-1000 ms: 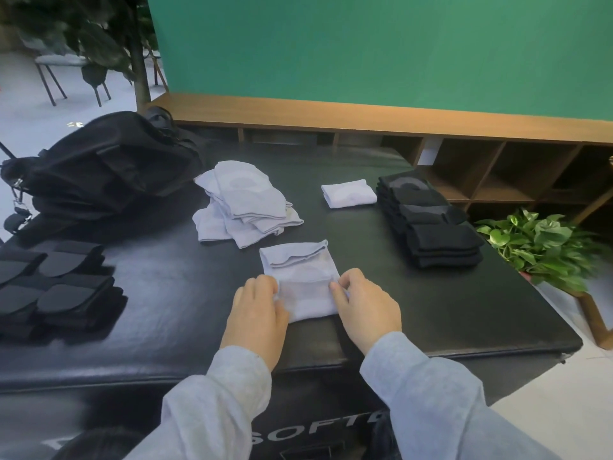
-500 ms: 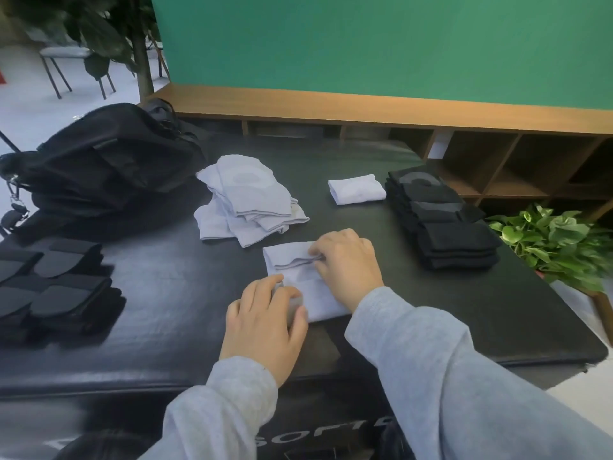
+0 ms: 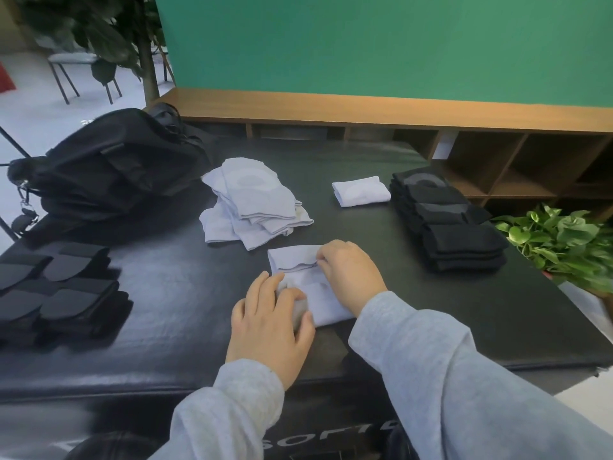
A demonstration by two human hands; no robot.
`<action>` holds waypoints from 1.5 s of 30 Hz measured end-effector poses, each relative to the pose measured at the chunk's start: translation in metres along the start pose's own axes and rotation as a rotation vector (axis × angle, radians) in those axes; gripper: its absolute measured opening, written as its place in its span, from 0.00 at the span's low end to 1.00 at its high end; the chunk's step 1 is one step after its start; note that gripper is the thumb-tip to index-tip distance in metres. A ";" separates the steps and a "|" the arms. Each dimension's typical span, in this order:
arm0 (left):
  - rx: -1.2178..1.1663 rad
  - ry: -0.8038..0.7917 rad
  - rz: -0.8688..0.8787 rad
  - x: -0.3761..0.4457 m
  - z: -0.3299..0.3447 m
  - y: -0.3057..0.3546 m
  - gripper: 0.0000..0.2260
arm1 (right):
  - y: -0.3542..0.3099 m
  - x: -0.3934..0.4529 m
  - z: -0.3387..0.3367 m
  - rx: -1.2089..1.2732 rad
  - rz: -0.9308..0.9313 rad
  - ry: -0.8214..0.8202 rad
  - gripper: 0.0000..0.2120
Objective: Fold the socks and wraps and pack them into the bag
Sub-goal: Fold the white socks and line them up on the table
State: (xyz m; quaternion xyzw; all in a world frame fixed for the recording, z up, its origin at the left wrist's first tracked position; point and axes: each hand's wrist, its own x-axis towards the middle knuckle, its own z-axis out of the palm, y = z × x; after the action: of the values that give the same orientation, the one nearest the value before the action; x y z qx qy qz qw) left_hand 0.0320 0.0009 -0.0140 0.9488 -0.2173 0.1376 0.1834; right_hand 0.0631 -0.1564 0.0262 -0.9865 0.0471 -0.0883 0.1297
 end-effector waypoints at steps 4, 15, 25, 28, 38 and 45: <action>0.014 0.016 0.003 0.001 0.002 -0.001 0.14 | 0.000 -0.004 -0.004 0.046 -0.015 0.014 0.09; 0.058 -0.280 -0.041 0.006 -0.014 0.007 0.22 | 0.006 -0.019 -0.004 0.074 -0.018 0.004 0.10; 0.016 -0.290 -0.051 0.006 -0.018 0.008 0.20 | 0.011 -0.071 0.002 0.360 0.335 0.186 0.13; -0.030 -0.274 -0.064 0.005 -0.019 0.008 0.19 | 0.012 -0.077 0.007 0.319 0.266 0.200 0.03; -0.134 -0.203 -0.080 0.004 -0.014 0.002 0.14 | -0.009 -0.096 0.020 0.046 -0.109 0.309 0.11; -0.198 -0.167 0.003 0.025 -0.011 -0.013 0.10 | -0.011 -0.095 0.016 0.108 -0.042 0.127 0.14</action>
State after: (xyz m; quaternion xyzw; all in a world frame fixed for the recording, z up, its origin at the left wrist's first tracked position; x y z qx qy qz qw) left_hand 0.0582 0.0071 0.0007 0.9338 -0.2459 0.0364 0.2573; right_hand -0.0257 -0.1309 -0.0014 -0.9712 0.0297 -0.1558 0.1777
